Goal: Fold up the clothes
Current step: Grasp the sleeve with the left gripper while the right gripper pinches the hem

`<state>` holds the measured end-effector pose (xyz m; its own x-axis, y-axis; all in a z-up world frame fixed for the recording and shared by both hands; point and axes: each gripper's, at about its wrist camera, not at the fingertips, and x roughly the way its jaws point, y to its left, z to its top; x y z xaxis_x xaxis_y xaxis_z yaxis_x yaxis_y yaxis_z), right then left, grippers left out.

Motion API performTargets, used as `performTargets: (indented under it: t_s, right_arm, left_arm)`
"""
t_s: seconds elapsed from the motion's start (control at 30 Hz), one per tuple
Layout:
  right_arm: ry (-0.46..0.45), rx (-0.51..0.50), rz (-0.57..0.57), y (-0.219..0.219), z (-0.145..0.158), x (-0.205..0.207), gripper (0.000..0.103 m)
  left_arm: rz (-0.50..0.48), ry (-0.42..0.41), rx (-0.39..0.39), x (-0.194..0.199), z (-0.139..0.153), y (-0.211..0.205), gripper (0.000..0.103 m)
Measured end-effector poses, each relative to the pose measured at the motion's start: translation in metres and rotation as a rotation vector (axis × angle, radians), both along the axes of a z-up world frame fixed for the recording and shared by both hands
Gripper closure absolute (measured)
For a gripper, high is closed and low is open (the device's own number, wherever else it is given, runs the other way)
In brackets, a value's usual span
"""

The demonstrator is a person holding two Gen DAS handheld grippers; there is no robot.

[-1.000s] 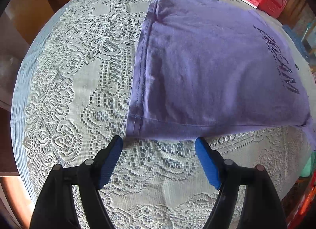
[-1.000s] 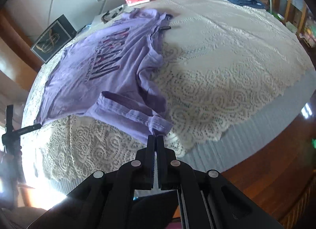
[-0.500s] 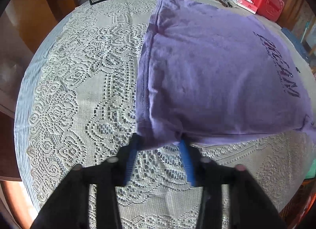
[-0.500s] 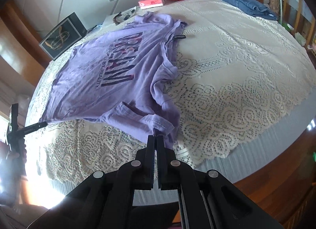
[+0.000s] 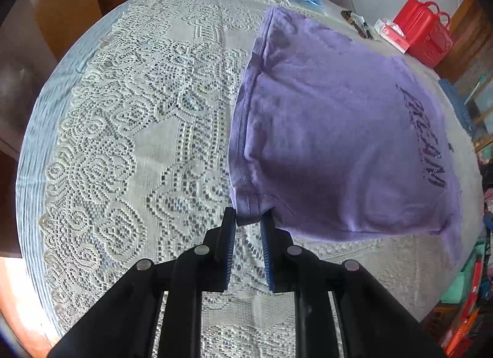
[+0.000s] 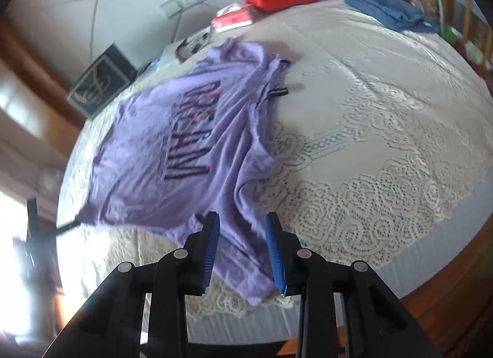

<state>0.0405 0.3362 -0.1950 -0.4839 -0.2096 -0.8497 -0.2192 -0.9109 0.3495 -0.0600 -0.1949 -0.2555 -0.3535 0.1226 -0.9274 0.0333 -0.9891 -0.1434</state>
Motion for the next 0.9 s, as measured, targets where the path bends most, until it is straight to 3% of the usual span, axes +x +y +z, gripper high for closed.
performTargets:
  t_s: [0.07, 0.13, 0.27, 0.33, 0.43, 0.5, 0.57, 0.67, 0.7, 0.77, 0.83, 0.9]
  right_arm:
    - [-0.043, -0.020, -0.030, 0.008, -0.016, -0.021, 0.072]
    - [-0.079, -0.060, -0.062, 0.014, -0.035, -0.042, 0.072]
    - [-0.126, -0.064, -0.091, 0.009, -0.063, -0.073, 0.064]
    - [-0.147, -0.004, -0.045, -0.002, -0.067, -0.081, 0.099]
    - [-0.147, 0.178, -0.095, 0.007, -0.055, -0.074, 0.098]
    - [-0.163, 0.250, -0.155, 0.023, -0.050, -0.064, 0.094]
    - [-0.179, 0.322, -0.216, 0.038, -0.046, -0.055, 0.081]
    - [-0.115, 0.105, -0.191, 0.045, -0.043, -0.031, 0.081]
    - [-0.109, 0.057, -0.170, 0.042, -0.043, -0.024, 0.080]
    - [-0.119, 0.014, -0.130, 0.030, -0.047, -0.015, 0.072]
    - [-0.131, -0.024, -0.092, 0.018, -0.052, -0.006, 0.062]
    - [-0.141, -0.026, -0.058, 0.005, -0.057, 0.000, 0.054]
  left_arm:
    - [0.009, -0.003, 0.013, -0.004, 0.002, -0.001, 0.068]
    - [0.006, -0.013, -0.013, -0.009, -0.002, 0.007, 0.043]
    - [-0.001, -0.034, -0.065, -0.019, -0.011, 0.023, 0.042]
    - [-0.005, -0.052, -0.094, -0.023, -0.017, 0.030, 0.047]
    - [-0.001, -0.088, -0.139, -0.018, -0.026, 0.026, 0.052]
    - [0.011, -0.100, -0.187, -0.012, -0.028, 0.021, 0.052]
    - [0.025, -0.109, -0.220, -0.006, -0.027, 0.015, 0.052]
    - [0.046, -0.073, -0.144, 0.004, -0.010, 0.004, 0.051]
    - [0.049, -0.046, -0.117, 0.005, -0.001, 0.003, 0.046]
    - [0.042, 0.015, -0.065, 0.003, 0.015, 0.005, 0.038]
    - [0.013, 0.065, -0.037, -0.004, 0.021, 0.011, 0.023]
    - [-0.028, 0.080, -0.041, -0.015, 0.019, 0.020, 0.021]
